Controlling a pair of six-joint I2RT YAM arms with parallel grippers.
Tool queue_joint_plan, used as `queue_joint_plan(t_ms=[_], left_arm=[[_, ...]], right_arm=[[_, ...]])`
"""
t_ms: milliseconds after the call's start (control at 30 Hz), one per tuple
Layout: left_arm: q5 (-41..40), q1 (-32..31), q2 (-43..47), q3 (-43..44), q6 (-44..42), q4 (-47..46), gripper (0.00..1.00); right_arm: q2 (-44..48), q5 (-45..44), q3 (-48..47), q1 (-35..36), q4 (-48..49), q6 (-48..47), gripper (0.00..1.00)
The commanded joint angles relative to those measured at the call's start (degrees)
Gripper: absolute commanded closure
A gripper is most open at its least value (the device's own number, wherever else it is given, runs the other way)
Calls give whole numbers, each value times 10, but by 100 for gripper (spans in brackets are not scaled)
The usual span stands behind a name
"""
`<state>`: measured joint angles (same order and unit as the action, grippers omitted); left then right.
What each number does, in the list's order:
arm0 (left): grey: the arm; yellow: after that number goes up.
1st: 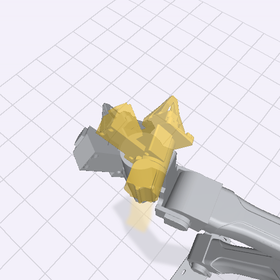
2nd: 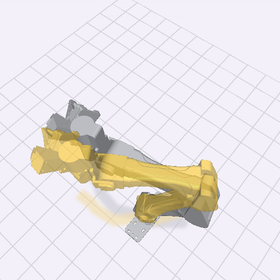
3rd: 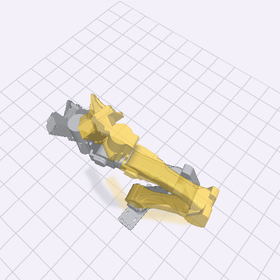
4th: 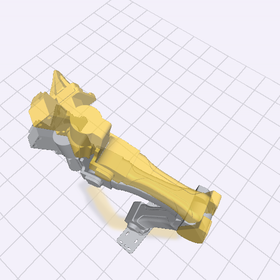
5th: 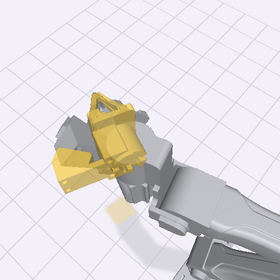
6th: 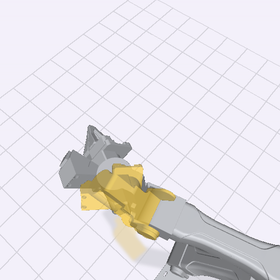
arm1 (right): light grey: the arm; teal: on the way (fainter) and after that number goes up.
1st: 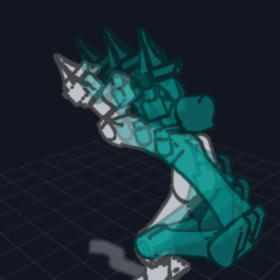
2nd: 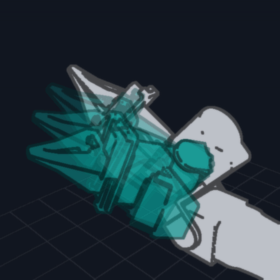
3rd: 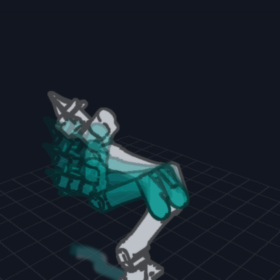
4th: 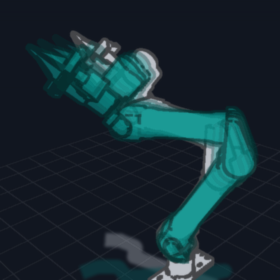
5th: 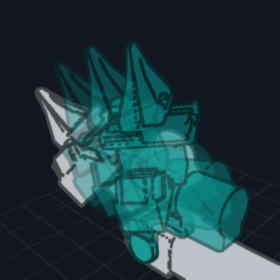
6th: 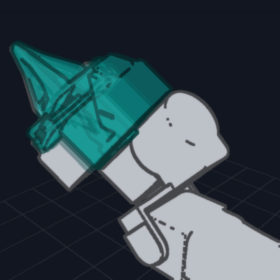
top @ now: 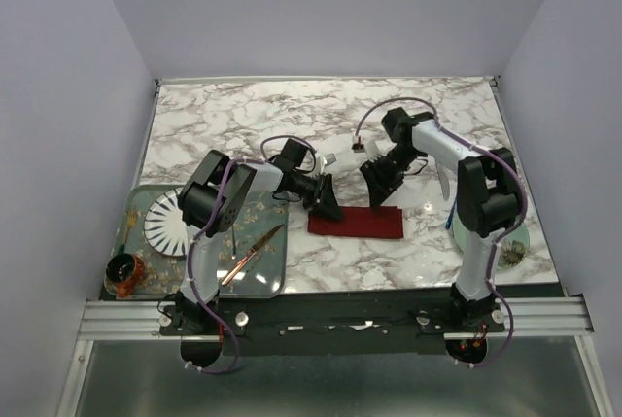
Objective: Fold the napkin into a case and place the utensils inside
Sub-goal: Smooth out the smaller rectangle-folded napkin at the center of the board.
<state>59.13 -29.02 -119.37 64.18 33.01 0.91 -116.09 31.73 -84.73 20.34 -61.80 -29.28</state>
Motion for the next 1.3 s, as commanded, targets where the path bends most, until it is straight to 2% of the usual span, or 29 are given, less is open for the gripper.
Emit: queue_joint_plan(t_ms=[0, 100, 200, 367, 533, 800, 1033, 1167, 1267], left_arm=[[-48, 5, -33, 13, -37, 51, 60], [-47, 6, -39, 20, -41, 59, 63], [-45, 6, -40, 25, -42, 63, 64], [-43, 10, -40, 31, -67, 93, 64], [-48, 26, -44, 29, -84, 108, 64], [-25, 34, -47, 51, -97, 110, 61], [77, 16, 60, 61, -94, 62, 54], [81, -13, 106, 44, -74, 56, 54], [67, -20, 97, 5, -37, -2, 55]], right_arm=[[89, 126, -7, -15, -38, -8, 42], [89, 201, 15, -14, -46, 25, 43], [48, 270, 32, -14, -54, 50, 45], [-15, 307, 67, -38, -27, 98, 49], [-80, 244, 72, -90, 14, 135, 50], [-125, 150, 30, -91, 26, 176, 51], [-115, 127, 33, -91, 23, 160, 53], [-112, 127, 28, -91, 24, 156, 53], [-114, 121, 19, -92, 23, 152, 53]])
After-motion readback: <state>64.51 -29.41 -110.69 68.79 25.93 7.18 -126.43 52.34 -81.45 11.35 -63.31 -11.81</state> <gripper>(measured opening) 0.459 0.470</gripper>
